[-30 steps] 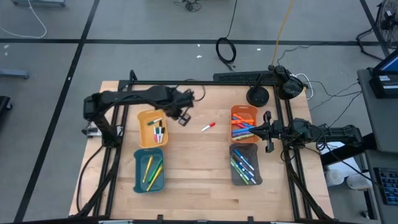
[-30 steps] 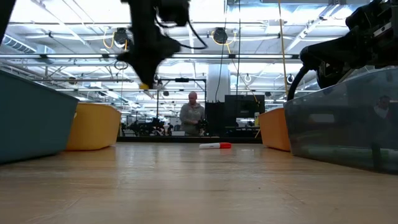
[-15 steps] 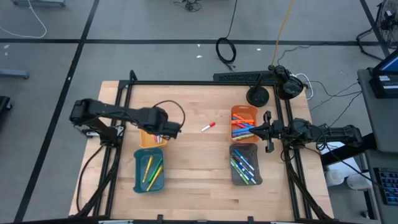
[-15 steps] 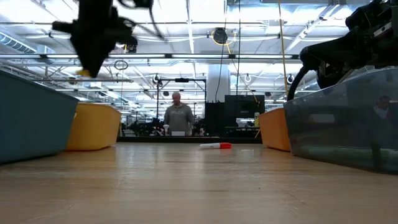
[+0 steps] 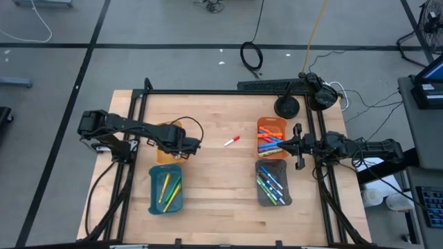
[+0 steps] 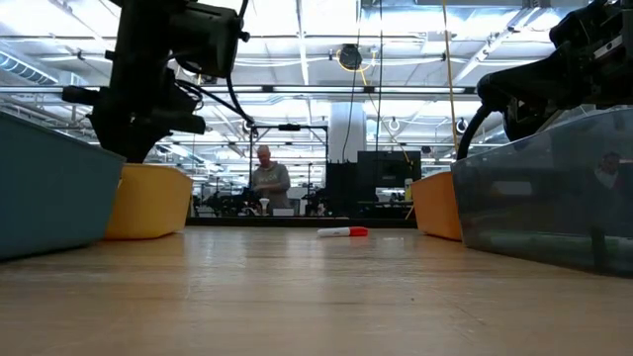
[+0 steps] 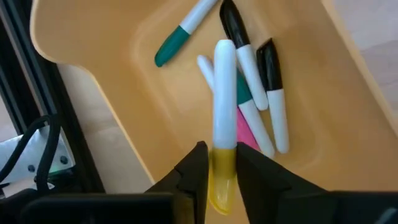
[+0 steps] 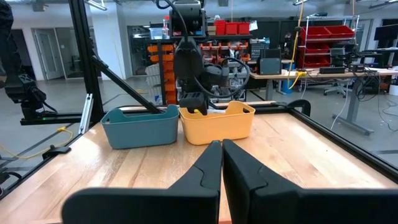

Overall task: Pick & Place Markers
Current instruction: Put the yellow mini marker into the yellow bin, then put the red mini marker into the yellow bin

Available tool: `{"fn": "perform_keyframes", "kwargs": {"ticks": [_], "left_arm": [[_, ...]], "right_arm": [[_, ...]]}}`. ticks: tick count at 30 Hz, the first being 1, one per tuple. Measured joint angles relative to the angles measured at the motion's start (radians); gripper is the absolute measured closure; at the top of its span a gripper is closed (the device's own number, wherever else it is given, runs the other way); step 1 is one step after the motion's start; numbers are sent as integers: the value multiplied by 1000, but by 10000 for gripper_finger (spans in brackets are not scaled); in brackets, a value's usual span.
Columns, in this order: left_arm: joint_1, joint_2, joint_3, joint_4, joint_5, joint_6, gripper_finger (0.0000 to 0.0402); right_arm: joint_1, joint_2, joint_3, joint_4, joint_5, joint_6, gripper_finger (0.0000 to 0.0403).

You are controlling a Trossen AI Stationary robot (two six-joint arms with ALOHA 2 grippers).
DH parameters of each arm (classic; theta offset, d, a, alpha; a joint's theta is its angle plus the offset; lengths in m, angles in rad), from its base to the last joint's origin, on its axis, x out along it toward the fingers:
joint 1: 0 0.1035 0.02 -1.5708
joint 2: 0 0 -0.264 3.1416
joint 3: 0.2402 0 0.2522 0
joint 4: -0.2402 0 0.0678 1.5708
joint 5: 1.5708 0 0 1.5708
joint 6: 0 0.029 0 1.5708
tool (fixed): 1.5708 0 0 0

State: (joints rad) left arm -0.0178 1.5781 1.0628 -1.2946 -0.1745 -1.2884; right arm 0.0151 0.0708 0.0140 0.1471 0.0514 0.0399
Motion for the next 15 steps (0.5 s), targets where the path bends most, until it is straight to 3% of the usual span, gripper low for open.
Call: {"fn": "perform_keyframes", "kwargs": {"ticks": [6, 10, 15], "left_arm": [[5, 0, 1, -2, 0, 14, 264], [7, 0, 5, 18, -2, 125, 232], [10, -9, 95, 50, -115, 244, 219]], "right_arm": [[0, 0, 0, 0, 0, 0, 399], [0, 0, 0, 0, 0, 0, 399], [0, 0, 0, -1, 0, 0, 399]]}}
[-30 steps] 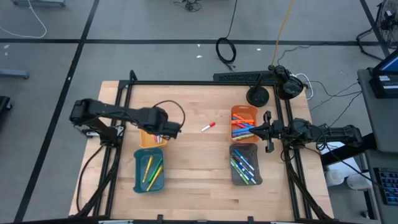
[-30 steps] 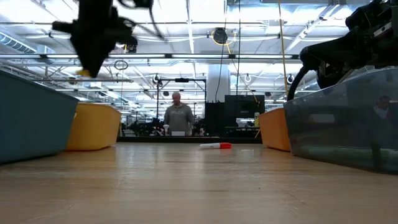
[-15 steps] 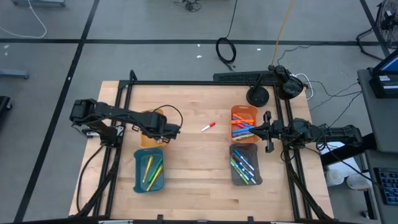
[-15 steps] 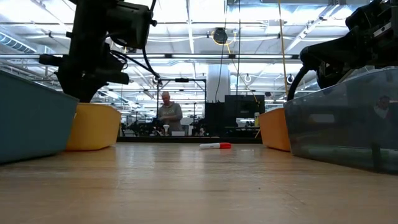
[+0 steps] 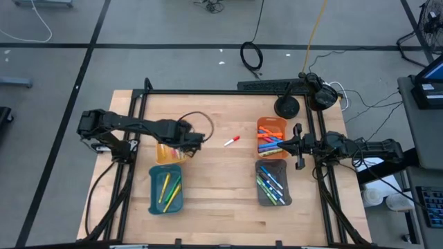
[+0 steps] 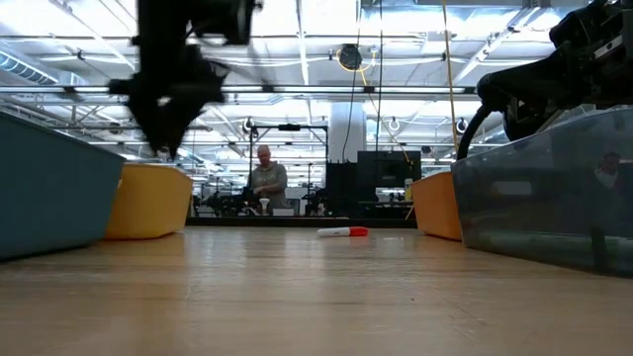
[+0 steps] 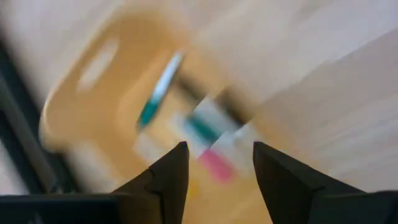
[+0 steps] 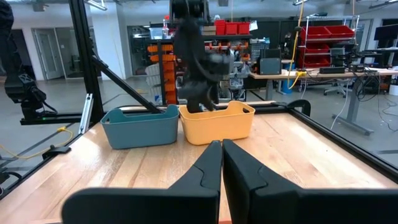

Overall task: Pick & Place Markers
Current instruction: Put the red mini marker into the yellow bin

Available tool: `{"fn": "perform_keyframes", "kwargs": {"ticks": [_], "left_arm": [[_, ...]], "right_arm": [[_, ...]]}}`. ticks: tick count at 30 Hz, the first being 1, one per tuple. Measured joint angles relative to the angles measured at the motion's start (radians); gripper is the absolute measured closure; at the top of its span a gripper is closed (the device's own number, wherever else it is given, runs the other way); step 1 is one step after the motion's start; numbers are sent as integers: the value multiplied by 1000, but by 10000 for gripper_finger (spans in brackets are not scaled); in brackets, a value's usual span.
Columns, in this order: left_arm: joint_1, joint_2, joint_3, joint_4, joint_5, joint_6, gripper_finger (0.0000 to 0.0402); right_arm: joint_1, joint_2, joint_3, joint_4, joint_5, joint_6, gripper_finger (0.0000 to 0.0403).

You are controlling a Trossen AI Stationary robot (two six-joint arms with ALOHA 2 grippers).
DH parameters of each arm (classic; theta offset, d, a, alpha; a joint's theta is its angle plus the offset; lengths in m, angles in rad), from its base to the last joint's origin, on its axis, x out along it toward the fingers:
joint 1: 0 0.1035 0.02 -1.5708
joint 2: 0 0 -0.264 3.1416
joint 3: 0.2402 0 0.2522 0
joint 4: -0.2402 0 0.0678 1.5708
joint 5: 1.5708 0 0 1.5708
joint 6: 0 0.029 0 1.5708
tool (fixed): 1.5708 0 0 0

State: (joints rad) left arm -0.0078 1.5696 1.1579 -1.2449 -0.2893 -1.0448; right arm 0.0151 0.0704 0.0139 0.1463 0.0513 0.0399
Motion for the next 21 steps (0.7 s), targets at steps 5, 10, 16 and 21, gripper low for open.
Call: {"fn": "perform_keyframes", "kwargs": {"ticks": [5, 10, 16, 21], "left_arm": [[0, -1, 155, 207, -90, 248, 230], [6, 10, 246, 546, -95, 566, 243], [64, 94, 315, 685, -56, 722, 247], [118, 222, 315, 740, 88, 779, 236]], "right_arm": [[0, 0, 0, 0, 0, 0, 399], [0, 0, 0, 0, 0, 0, 399], [0, 0, 0, 1, 0, 0, 399], [0, 0, 0, 2, 0, 0, 399]]}}
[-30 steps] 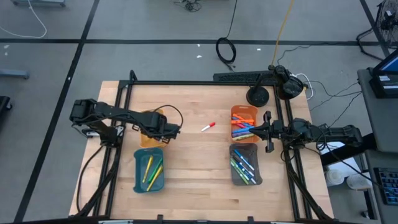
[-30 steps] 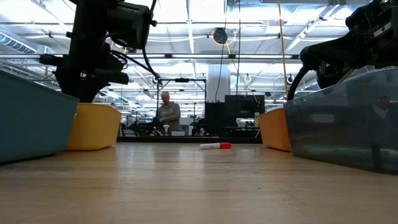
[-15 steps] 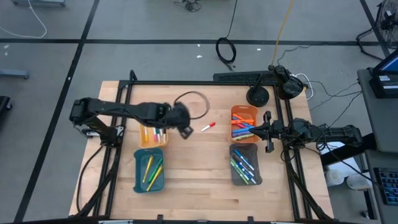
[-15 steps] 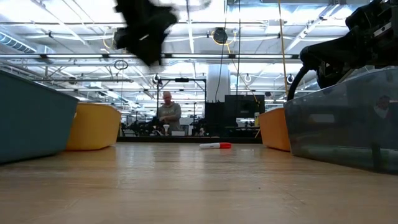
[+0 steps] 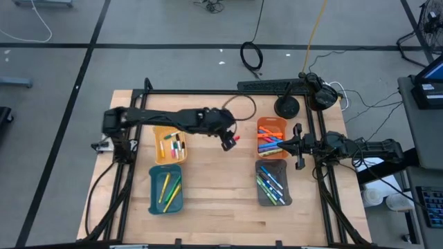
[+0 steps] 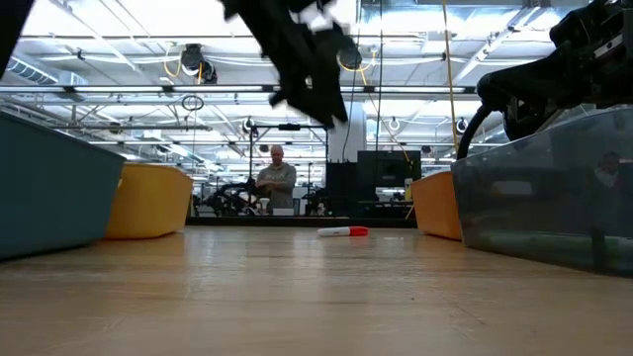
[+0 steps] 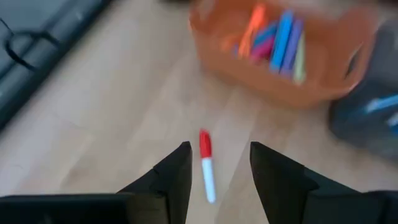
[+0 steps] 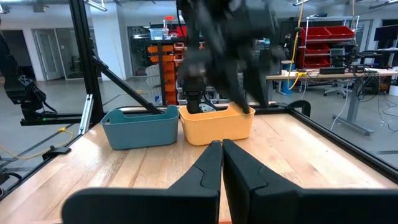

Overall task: Pick & Place Markers
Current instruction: Put the red mini marker into the yellow bin

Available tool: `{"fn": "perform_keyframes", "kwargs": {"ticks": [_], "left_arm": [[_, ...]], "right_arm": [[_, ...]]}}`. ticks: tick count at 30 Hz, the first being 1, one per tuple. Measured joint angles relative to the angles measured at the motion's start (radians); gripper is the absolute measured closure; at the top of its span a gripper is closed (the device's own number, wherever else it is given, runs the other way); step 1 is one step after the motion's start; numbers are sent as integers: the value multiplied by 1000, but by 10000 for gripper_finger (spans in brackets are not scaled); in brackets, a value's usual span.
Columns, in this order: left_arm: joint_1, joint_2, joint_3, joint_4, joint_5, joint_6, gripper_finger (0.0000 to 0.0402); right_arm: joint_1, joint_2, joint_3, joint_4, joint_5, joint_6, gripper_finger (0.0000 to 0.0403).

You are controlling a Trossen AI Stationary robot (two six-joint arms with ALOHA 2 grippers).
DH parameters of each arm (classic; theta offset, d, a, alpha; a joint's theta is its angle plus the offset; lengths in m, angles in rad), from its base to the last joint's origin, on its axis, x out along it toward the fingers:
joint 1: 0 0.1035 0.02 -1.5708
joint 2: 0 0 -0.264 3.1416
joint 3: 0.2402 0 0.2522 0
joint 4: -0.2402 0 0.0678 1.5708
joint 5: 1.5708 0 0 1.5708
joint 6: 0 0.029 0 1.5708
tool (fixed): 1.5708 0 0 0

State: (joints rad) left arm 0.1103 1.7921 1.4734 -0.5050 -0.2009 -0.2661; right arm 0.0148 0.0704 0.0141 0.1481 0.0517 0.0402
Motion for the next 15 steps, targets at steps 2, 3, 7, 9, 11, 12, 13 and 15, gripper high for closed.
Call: {"fn": "perform_keyframes", "kwargs": {"ticks": [2, 3, 7, 9, 11, 12, 13, 15], "left_arm": [[14, 65, -2, 25, 49, 21, 230], [20, 96, -2, 44, 70, 27, 226], [36, 211, -1, 93, 141, 56, 204], [46, 255, -2, 89, 152, 80, 191], [59, 278, -2, 81, 151, 88, 181], [65, 289, -2, 73, 150, 88, 177], [72, 297, -2, 75, 151, 88, 174], [84, 310, -2, 79, 148, 91, 173]], "right_arm": [[0, 0, 0, -1, 0, 0, 399], [0, 0, 0, -1, 0, 0, 399], [0, 0, 0, 1, 0, 0, 399], [0, 0, 0, 1, 0, 0, 399], [0, 0, 0, 1, 0, 0, 399], [0, 0, 0, 1, 0, 0, 399], [0, 0, 0, 1, 0, 0, 399], [0, 0, 0, 0, 0, 0, 399]]}}
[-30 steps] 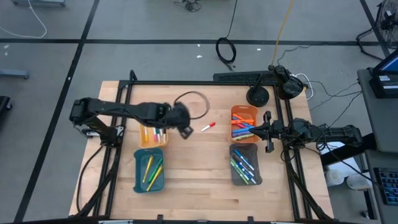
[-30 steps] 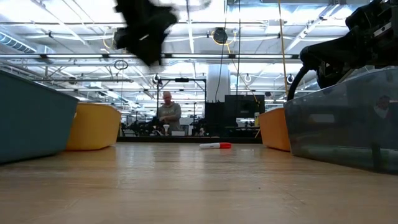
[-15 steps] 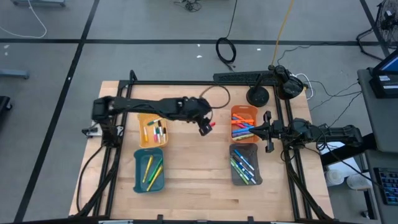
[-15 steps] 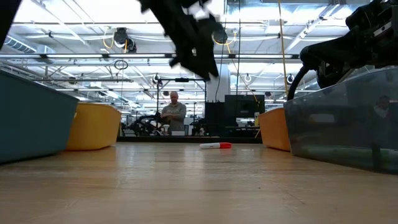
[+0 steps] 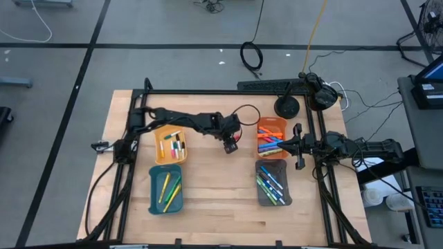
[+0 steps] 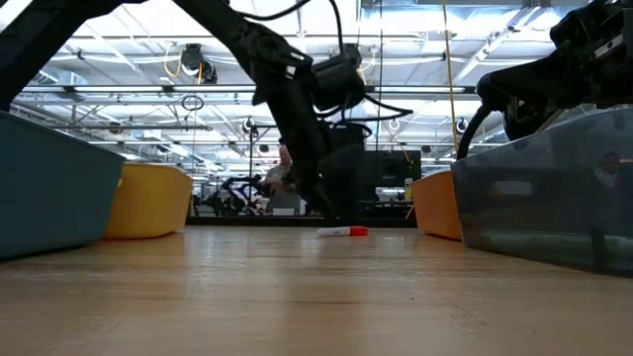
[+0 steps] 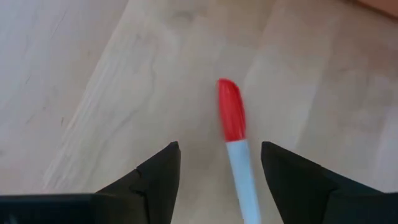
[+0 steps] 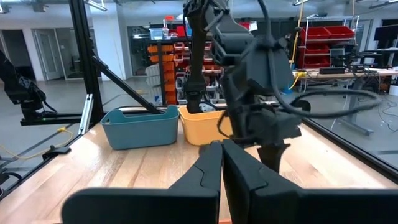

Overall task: Pick & Place Markers
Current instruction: Put the red mini marker into the yellow bin

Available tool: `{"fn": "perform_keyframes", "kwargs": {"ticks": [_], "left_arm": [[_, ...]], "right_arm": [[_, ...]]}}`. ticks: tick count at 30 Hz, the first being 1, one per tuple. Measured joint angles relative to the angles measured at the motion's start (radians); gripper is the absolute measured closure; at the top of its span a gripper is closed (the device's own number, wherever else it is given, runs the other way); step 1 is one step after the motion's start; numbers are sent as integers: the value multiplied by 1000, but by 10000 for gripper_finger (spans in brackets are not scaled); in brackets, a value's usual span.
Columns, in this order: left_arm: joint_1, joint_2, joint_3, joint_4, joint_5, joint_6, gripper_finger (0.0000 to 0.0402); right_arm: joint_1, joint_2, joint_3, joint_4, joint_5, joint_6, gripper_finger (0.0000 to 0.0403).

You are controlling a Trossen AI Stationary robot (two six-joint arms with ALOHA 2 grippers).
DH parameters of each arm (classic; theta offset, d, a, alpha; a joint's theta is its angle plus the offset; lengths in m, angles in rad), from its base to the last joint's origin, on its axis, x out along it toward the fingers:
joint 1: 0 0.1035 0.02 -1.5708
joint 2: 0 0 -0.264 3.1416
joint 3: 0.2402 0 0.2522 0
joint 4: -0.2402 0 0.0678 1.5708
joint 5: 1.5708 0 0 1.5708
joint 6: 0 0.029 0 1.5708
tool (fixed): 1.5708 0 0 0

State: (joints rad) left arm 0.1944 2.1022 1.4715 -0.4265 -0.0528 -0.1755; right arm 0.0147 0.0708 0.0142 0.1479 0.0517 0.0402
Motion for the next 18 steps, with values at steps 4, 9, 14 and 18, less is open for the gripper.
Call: {"fn": "perform_keyframes", "kwargs": {"ticks": [4, 9, 14, 18], "left_arm": [[13, 6, 0, 36, 1, 29, 179], [14, 6, 0, 67, 7, 40, 192], [13, 6, -12, 70, 14, 30, 194], [12, 6, -37, 71, 35, 14, 195]], "right_arm": [[0, 0, 0, -1, 0, 0, 399], [0, 0, 0, -1, 0, 0, 399], [0, 0, 0, -1, 0, 0, 399], [0, 0, 0, -1, 0, 0, 399]]}}
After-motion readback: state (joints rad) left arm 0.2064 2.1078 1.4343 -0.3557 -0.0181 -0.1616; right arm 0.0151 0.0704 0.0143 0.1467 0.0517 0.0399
